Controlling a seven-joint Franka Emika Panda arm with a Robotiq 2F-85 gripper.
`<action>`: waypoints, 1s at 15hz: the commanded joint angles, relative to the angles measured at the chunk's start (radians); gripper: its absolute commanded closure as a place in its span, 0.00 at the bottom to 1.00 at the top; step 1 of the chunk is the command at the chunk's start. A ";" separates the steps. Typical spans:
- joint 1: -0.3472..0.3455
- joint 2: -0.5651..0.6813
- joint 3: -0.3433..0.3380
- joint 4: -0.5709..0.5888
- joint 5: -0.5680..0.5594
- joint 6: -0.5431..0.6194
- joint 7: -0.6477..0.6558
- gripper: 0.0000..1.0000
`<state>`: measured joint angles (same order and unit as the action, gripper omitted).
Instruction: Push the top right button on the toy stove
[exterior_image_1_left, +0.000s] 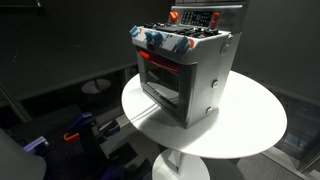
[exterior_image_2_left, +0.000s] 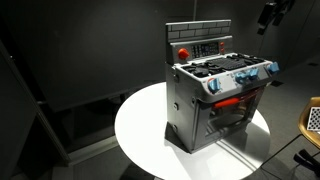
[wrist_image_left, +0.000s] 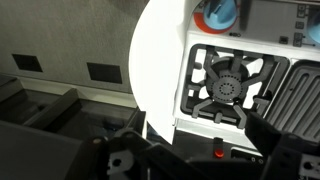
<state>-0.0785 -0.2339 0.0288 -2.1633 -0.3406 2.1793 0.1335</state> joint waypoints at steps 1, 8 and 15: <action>0.002 0.000 -0.001 -0.002 -0.025 0.010 0.023 0.00; -0.033 0.069 -0.006 -0.003 -0.170 0.207 0.156 0.00; -0.029 0.170 -0.023 0.025 -0.191 0.334 0.222 0.00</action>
<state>-0.1121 -0.1046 0.0144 -2.1713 -0.5169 2.4800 0.3231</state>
